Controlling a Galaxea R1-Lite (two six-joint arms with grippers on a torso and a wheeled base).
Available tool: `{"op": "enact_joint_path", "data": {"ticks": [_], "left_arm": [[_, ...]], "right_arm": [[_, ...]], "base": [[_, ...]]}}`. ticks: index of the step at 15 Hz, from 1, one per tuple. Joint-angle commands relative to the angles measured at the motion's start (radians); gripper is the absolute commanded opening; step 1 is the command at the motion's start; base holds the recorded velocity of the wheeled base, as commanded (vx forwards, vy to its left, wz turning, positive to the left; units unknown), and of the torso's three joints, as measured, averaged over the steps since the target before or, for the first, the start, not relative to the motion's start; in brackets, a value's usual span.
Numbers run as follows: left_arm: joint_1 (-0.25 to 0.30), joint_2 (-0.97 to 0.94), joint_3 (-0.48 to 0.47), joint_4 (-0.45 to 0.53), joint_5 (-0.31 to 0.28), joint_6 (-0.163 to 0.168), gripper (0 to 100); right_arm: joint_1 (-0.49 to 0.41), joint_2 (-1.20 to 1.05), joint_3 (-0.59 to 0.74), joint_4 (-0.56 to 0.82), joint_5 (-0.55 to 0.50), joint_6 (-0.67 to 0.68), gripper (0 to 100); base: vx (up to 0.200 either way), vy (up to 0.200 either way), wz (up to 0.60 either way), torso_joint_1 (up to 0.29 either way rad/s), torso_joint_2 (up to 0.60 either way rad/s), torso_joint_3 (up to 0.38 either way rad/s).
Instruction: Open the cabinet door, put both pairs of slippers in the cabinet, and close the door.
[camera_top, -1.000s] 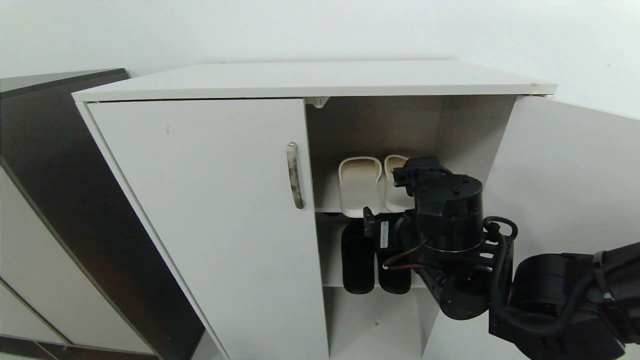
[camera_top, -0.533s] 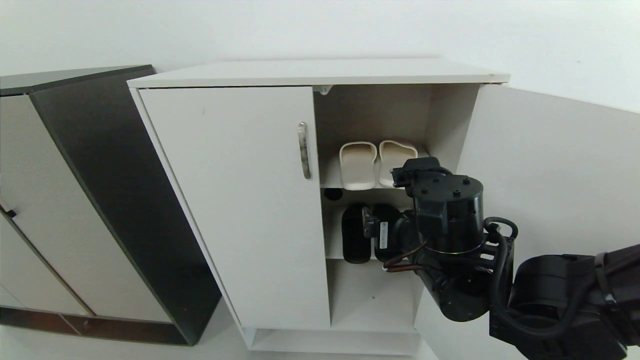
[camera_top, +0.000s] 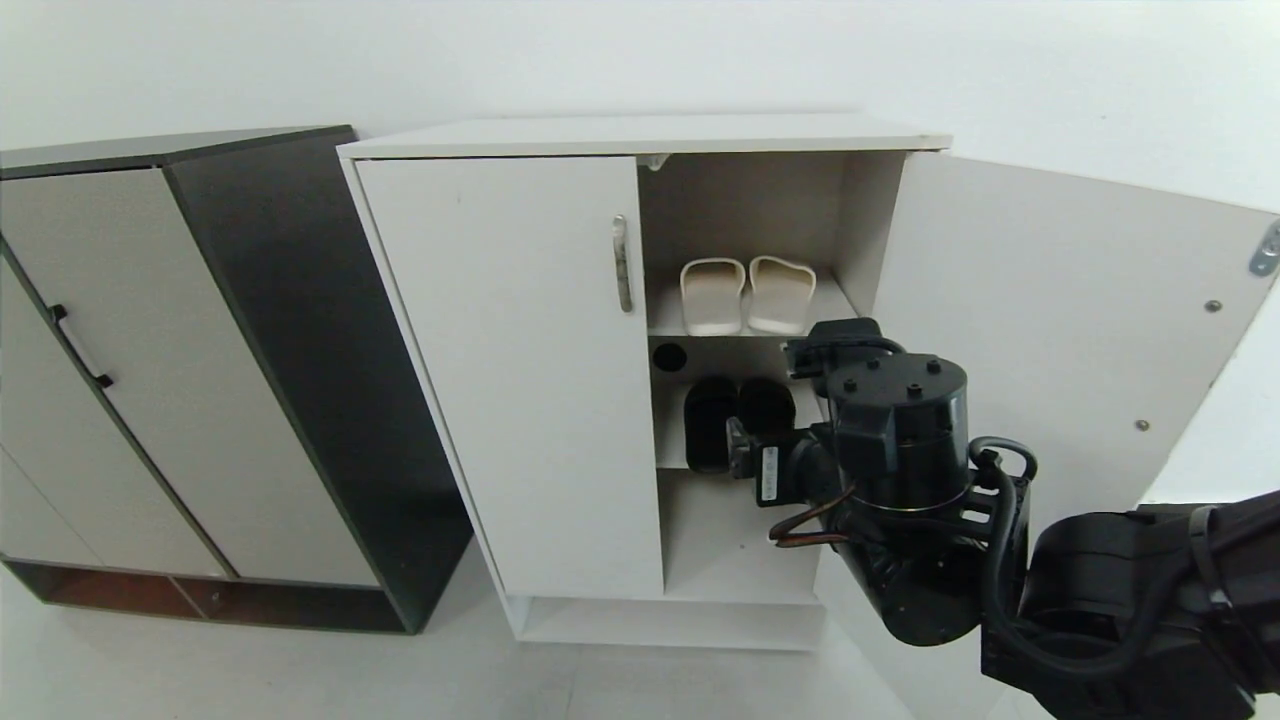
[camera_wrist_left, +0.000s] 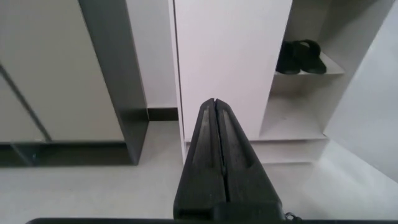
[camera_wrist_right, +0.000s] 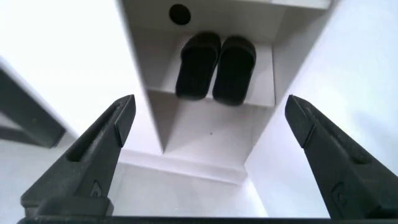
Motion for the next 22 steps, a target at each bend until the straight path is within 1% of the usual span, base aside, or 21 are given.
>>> {"op": "enact_joint_path", "data": {"ticks": [1,5,11,12,18,20,22], "left_arm": [[-0.001,0.001,0.000,0.000,0.000,0.000,0],[0.000,0.001,0.000,0.000,0.000,0.000,0],[-0.001,0.001,0.000,0.000,0.002,-0.001,0],[-0.001,0.001,0.000,0.000,0.002,-0.001,0],[-0.001,0.001,0.000,0.000,0.000,-0.001,0],[0.000,0.001,0.000,0.000,0.000,-0.001,0],[-0.001,0.001,0.000,0.000,0.000,-0.001,0]], "right_arm": [[-0.002,0.003,0.000,0.000,0.000,0.000,100],[-0.003,0.003,0.001,0.000,0.000,0.000,100],[-0.010,0.010,0.018,0.000,0.002,0.000,100],[-0.010,0.010,0.018,-0.002,0.002,0.000,0],[-0.010,0.005,0.035,-0.005,0.002,-0.003,0],[-0.020,0.008,0.044,-0.029,0.005,-0.008,0],[-0.025,0.011,0.049,-0.038,0.008,-0.035,0]], "base": [[-0.200,0.000,0.00,0.012,0.00,-0.002],[-0.200,0.000,0.00,0.001,0.00,0.002],[0.000,0.000,0.00,0.000,0.00,0.000],[0.000,0.000,0.00,0.000,0.00,0.000],[0.000,0.000,0.00,0.000,0.00,0.000],[0.000,0.000,0.00,0.000,0.00,0.000],[0.000,0.000,0.00,0.000,0.00,0.000]]}}
